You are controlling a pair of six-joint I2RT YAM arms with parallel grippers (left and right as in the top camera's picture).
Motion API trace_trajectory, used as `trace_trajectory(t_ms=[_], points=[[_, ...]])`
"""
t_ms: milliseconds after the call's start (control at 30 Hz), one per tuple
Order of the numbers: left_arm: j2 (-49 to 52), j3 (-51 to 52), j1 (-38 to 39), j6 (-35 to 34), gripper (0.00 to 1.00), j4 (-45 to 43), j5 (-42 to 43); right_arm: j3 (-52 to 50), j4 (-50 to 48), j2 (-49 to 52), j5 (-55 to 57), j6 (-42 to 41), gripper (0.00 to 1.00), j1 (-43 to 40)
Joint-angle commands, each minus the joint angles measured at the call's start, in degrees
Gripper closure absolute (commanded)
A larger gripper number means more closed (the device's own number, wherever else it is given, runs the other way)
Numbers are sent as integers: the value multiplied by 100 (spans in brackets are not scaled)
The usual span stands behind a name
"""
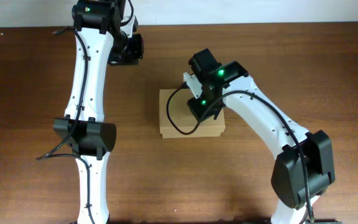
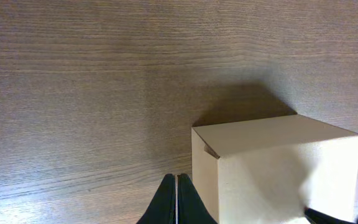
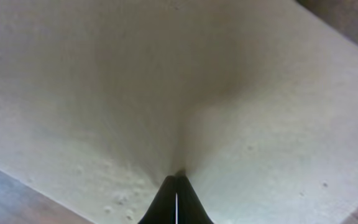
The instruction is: Pack container
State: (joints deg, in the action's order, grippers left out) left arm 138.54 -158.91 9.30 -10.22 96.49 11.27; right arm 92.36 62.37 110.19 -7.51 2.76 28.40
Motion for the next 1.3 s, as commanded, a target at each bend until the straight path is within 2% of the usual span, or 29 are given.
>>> trace_trajectory(t_ms=[0, 200, 433, 500, 567, 600, 633, 667, 700, 733, 767, 800, 967, 1067, 1267], points=[[-46, -111, -20, 66, 98, 20, -81, -345, -168, 57, 61, -140, 96, 90], [-46, -111, -20, 66, 98, 20, -81, -726, -354, 57, 72, -162, 96, 87], [-46, -111, -20, 68, 98, 17, -81, -601, -289, 9, 46, -157, 96, 87], [-46, -129, -20, 68, 91, 20, -79, -428, -195, -52, -4, -149, 97, 87], [-68, -164, -20, 68, 78, 20, -66, -188, -76, -127, -210, 28, 96, 87], [-92, -181, -20, 68, 68, 20, -59, -44, -9, -168, -310, 136, 96, 87], [-122, -195, -20, 68, 50, 20, -59, 107, 52, -205, -356, 179, 96, 87], [-153, -210, -20, 68, 33, 17, -61, 267, 118, -254, -365, 195, 85, 87], [-199, -227, -20, 70, 16, 17, -61, 422, 162, -293, -369, 240, 67, 87], [-243, -229, -20, 70, 0, 13, -63, 597, 201, -345, -367, 260, 39, 87], [-299, -229, -20, 70, 0, 4, -61, 741, 223, -382, -367, 260, 16, 87], [-343, -229, -20, 70, 0, 2, -61, 892, 251, -411, -365, 258, 1, 87], [-595, -229, -20, 66, 0, 20, -52, 1602, 503, -437, -114, 249, 1, 79], [-780, -229, -24, 72, 0, 20, 411, 1941, 787, -448, -245, 315, 1, 76], [-1510, -229, -63, 638, 0, 20, 352, 2004, 1451, -981, -831, 1298, 1, -181]])
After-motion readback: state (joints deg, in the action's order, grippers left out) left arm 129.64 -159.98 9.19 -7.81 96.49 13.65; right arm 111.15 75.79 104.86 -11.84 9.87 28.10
